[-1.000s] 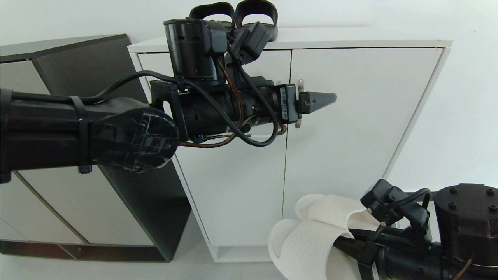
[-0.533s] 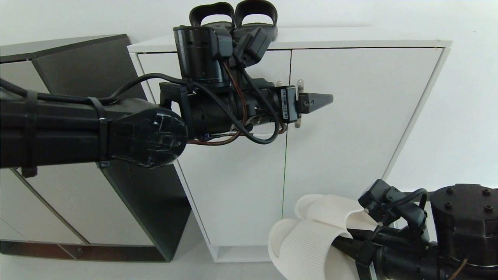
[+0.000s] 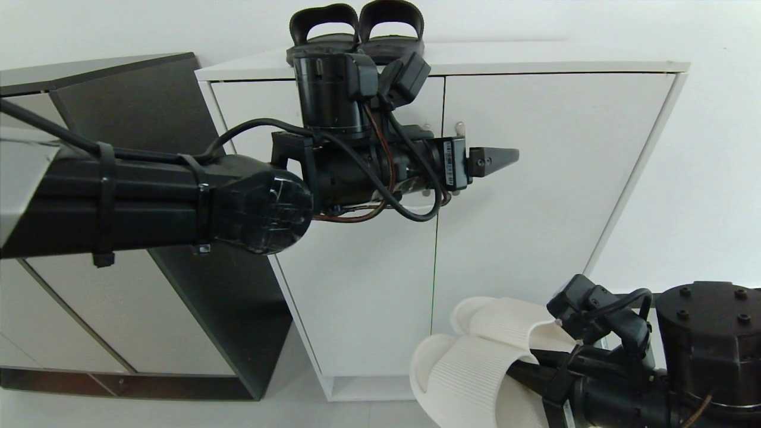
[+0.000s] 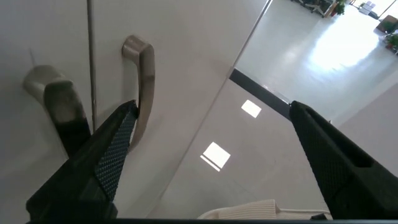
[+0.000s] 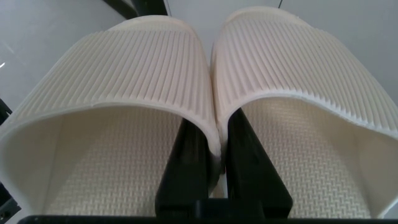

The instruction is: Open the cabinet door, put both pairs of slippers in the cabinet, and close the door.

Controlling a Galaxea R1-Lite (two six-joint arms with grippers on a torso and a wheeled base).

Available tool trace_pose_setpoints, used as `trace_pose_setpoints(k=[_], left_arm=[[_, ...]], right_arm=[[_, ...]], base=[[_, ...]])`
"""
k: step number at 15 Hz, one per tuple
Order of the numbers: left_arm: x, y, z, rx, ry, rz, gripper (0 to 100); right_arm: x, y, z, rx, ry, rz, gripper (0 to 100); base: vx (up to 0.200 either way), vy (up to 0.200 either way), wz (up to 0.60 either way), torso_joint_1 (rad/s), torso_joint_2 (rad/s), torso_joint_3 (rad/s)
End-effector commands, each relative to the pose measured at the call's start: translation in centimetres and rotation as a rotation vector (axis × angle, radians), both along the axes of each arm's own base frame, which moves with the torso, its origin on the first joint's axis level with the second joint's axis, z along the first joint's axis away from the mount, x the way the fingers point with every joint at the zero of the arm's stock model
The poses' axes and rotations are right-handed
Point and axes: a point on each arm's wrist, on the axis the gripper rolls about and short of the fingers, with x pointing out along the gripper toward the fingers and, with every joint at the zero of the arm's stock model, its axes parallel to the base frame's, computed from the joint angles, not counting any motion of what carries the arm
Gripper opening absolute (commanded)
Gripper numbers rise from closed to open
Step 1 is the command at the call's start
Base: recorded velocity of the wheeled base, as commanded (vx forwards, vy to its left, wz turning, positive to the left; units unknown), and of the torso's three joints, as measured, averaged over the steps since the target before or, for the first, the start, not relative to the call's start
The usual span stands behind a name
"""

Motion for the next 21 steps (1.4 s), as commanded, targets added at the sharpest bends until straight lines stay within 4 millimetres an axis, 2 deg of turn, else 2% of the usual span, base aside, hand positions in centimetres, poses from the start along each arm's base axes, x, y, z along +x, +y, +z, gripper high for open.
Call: trace_pose_setpoints(k=[1, 2, 3, 6, 8, 11, 14, 18, 19, 21], left_arm=[[0.4, -0.3, -0.4, 0.003, 0.005, 0.002, 100], [0.4, -0.4, -0.5, 0.005, 0.007, -0.001, 100], [0.5, -0.4, -0.5, 0.005, 0.007, -0.001, 0], [-0.2, 0.1, 0.1, 0.005, 0.009, -0.003, 0], [-2.0, 0.6, 1.1, 0.009, 0.012, -0.029, 0], [-4.9, 1.0, 1.4, 0.017, 0.02, -0.072, 0], [-6.8, 1.7, 1.6, 0.02, 0.021, -0.091, 0], [-9.6, 3.8, 2.2, 0.014, 0.016, -0.099, 0], [-9.5, 3.9, 2.1, 0.013, 0.021, -0.085, 0], [-8.0, 4.4, 1.5, 0.017, 0.047, -0.033, 0]], right_arm=[[0.0, 0.0, 0.0, -0.001, 0.001, 0.0, 0], [0.0, 0.0, -0.1, -0.003, 0.003, 0.0, 0], [0.0, 0.0, -0.1, -0.002, 0.002, 0.002, 0], [-0.1, 0.0, 0.2, 0.007, -0.002, 0.004, 0], [-0.2, -0.2, 0.2, 0.01, -0.001, 0.008, 0], [-1.1, -0.8, 0.5, 0.055, 0.025, 0.124, 0], [-1.9, -1.3, 0.5, 0.084, 0.047, 0.214, 0], [-1.9, -1.4, 0.4, 0.084, 0.049, 0.218, 0], [-1.9, -1.4, 0.4, 0.083, 0.049, 0.216, 0], [-1.9, -1.3, 0.4, 0.071, 0.036, 0.227, 0]], base=[[0.0, 0.0, 0.0, 0.0, 0.0, 0.0], [0.0, 0.0, 0.0, 0.0, 0.0, 0.0], [0.0, 0.0, 0.0, 0.0, 0.0, 0.0], [0.0, 0.0, 0.0, 0.0, 0.0, 0.0], [0.0, 0.0, 0.0, 0.0, 0.0, 0.0], [0.0, 0.0, 0.0, 0.0, 0.0, 0.0], [0.0, 0.0, 0.0, 0.0, 0.0, 0.0], [0.0, 0.0, 0.0, 0.0, 0.0, 0.0], [0.0, 0.0, 0.0, 0.0, 0.0, 0.0], [0.0, 0.0, 0.0, 0.0, 0.0, 0.0]])
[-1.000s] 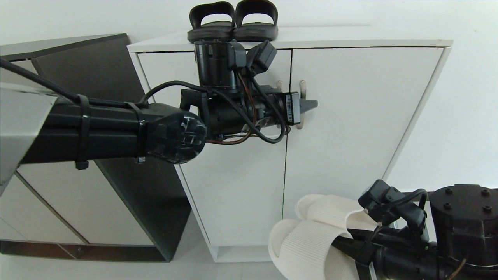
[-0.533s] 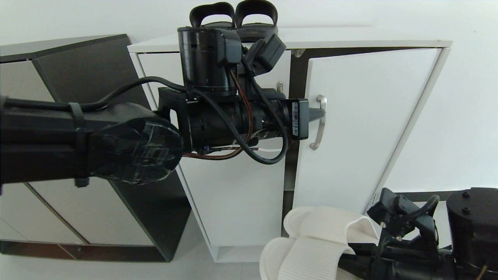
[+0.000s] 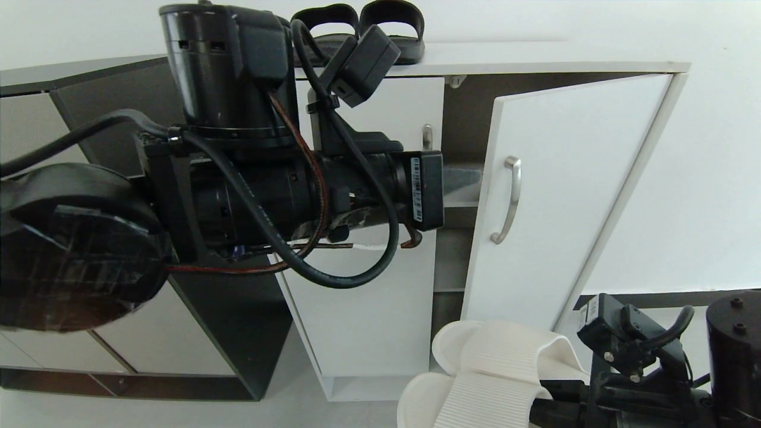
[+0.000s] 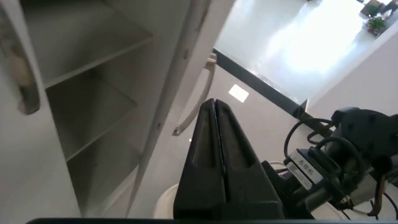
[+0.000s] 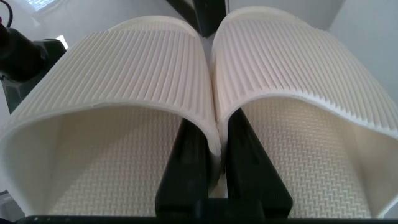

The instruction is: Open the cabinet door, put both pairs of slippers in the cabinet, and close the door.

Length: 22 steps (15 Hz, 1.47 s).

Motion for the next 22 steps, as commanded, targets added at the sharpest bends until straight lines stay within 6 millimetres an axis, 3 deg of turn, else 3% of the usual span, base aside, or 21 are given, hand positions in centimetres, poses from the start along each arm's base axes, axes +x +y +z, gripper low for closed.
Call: trace_pose_setpoints(k=[1, 3, 8, 14, 16, 19, 22], left_arm=[[1.1, 0.7, 0.3, -0.019, 0.014, 0.043, 0], [1.7, 0.5, 0.5, -0.046, 0.039, 0.053, 0], [5.5, -2.4, -0.2, -0.054, 0.047, 0.061, 0], [6.2, -3.2, -0.1, -0.063, 0.035, 0.061, 0], [5.7, -3.6, -0.3, -0.057, 0.041, 0.084, 0], [1.8, -5.2, 0.0, -0.05, 0.035, 0.007, 0], [-0.3, -6.6, 0.0, -0.041, 0.019, -0.055, 0]], right_arm=[[0.0, 0.0, 0.1, -0.001, -0.009, 0.005, 0], [0.0, 0.0, 0.1, -0.001, -0.009, 0.005, 0], [-0.2, 0.1, -0.2, -0.012, -0.001, 0.018, 0], [-0.8, 0.8, -0.9, -0.039, 0.024, 0.052, 0], [-1.1, 1.0, -0.9, -0.038, 0.028, 0.068, 0], [-1.4, 0.9, -1.2, -0.044, 0.033, 0.078, 0], [-1.4, 0.9, -1.1, -0.041, 0.029, 0.078, 0]], base=[[0.0, 0.0, 0.0, 0.0, 0.0, 0.0], [0.0, 0.0, 0.0, 0.0, 0.0, 0.0], [0.0, 0.0, 0.0, 0.0, 0.0, 0.0], [0.0, 0.0, 0.0, 0.0, 0.0, 0.0], [-0.2, 0.0, 0.0, 0.002, 0.0, 0.0], [-0.2, 0.0, 0.0, 0.001, 0.0, -0.001], [-0.2, 0.0, 0.0, 0.001, 0.0, 0.002]])
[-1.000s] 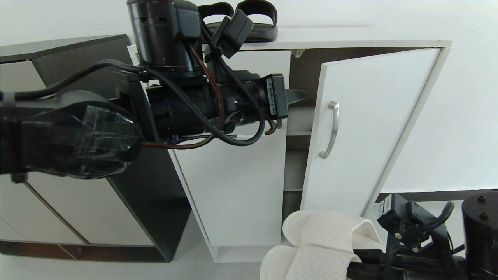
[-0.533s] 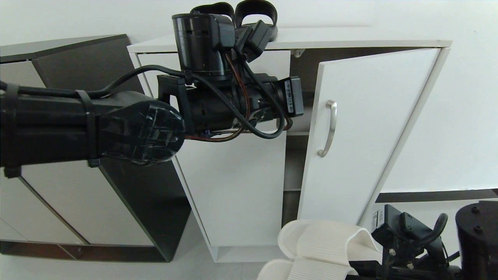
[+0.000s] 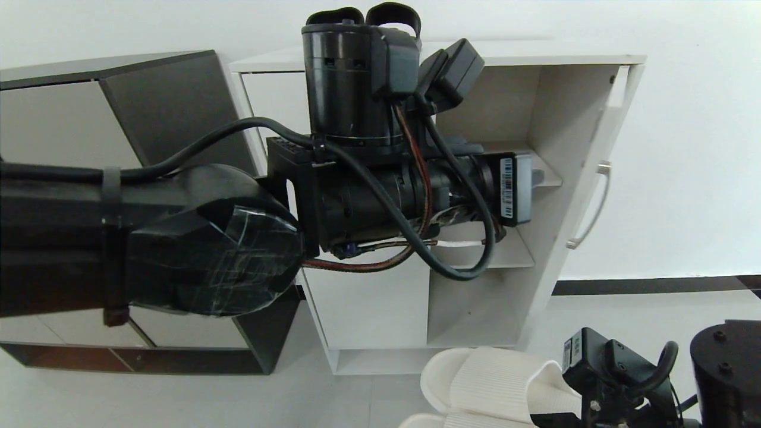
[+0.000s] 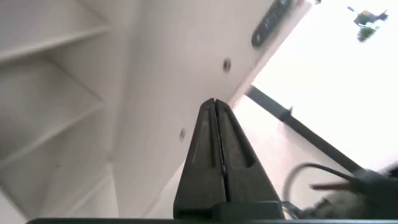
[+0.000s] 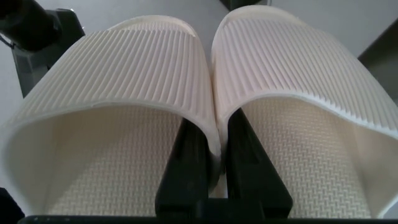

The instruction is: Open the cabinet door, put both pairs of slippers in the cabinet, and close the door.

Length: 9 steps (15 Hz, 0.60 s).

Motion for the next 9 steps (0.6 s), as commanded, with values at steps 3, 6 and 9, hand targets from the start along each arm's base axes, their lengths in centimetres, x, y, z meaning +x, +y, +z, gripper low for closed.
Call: trace_pose_setpoints(k=[3, 6, 9], left_arm=[[-0.3, 1.4, 1.4, -0.028, -0.039, 0.082, 0], [-1.8, 7.0, 3.3, -0.008, -0.09, 0.363, 0], [-7.4, 15.3, 1.8, 0.091, -0.127, 0.591, 0]], right_arm=[[0.6, 0.2, 0.3, 0.001, -0.018, -0.056, 0], [4.5, 1.2, 0.5, -0.026, -0.042, -0.378, 0], [8.0, 2.4, 1.1, 0.012, -0.053, -0.619, 0]], base=[[-0.067, 0.0, 0.0, 0.002, 0.0, 0.001], [0.0, 0.0, 0.0, 0.0, 0.0, 0.0], [0.0, 0.0, 0.0, 0.0, 0.0, 0.0]])
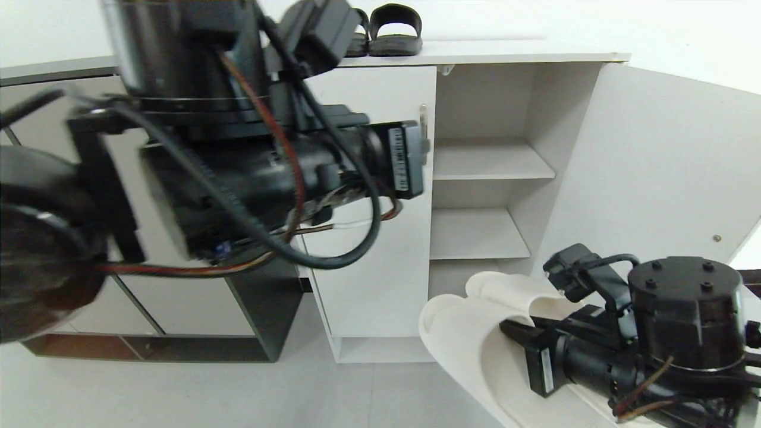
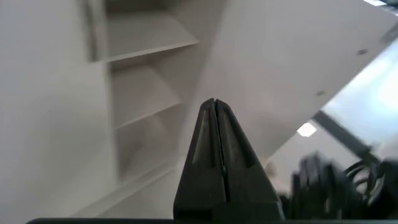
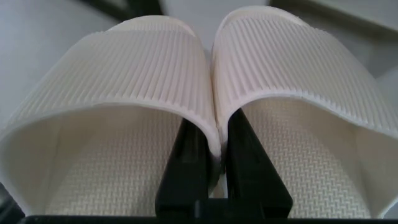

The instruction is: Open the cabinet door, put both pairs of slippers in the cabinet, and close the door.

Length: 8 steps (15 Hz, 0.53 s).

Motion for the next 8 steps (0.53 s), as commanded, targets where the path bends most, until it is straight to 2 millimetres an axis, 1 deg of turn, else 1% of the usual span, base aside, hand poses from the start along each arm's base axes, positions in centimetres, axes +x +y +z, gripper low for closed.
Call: trace_pose_setpoints(k=[1, 2, 3, 4, 5, 6, 7, 8], left_arm=[[-7.1, 10.7, 0.0, 0.008, -0.084, 0.257, 0], [-8.3, 13.3, -0.3, 0.008, -0.093, 0.347, 0], [-9.4, 15.2, -0.7, 0.012, -0.092, 0.432, 0], [-12.9, 18.5, -2.2, 0.029, -0.078, 0.612, 0], [-15.7, 19.9, -3.8, 0.039, -0.074, 0.719, 0], [-18.2, 20.8, -5.6, 0.059, -0.077, 0.797, 0], [-20.2, 21.3, -7.9, 0.075, -0.069, 0.88, 0], [-21.7, 21.4, -10.0, 0.075, -0.073, 0.926, 0]], right_arm=[[3.3, 1.3, -0.9, -0.002, 0.025, -0.128, 0], [4.2, 1.3, -1.1, -0.001, 0.019, -0.166, 0], [4.6, 1.3, -1.2, 0.0, 0.013, -0.185, 0], [5.0, 1.1, -1.2, 0.006, -0.013, -0.233, 0], [5.0, 1.0, -1.2, 0.001, -0.023, -0.253, 0], [5.0, 1.0, -1.1, -0.002, -0.027, -0.257, 0], [5.0, 1.0, -1.0, -0.002, -0.03, -0.258, 0], [5.0, 1.0, -1.0, -0.001, -0.031, -0.256, 0]], base=[[0.0, 0.0, 0.0, 0.0, 0.0, 0.0], [0.0, 0.0, 0.0, 0.0, 0.0, 0.0], [0.0, 0.0, 0.0, 0.0, 0.0, 0.0], [0.0, 0.0, 0.0, 0.0, 0.0, 0.0], [0.0, 0.0, 0.0, 0.0, 0.0, 0.0], [0.0, 0.0, 0.0, 0.0, 0.0, 0.0], [0.0, 0.0, 0.0, 0.0, 0.0, 0.0], [0.0, 0.0, 0.0, 0.0, 0.0, 0.0]])
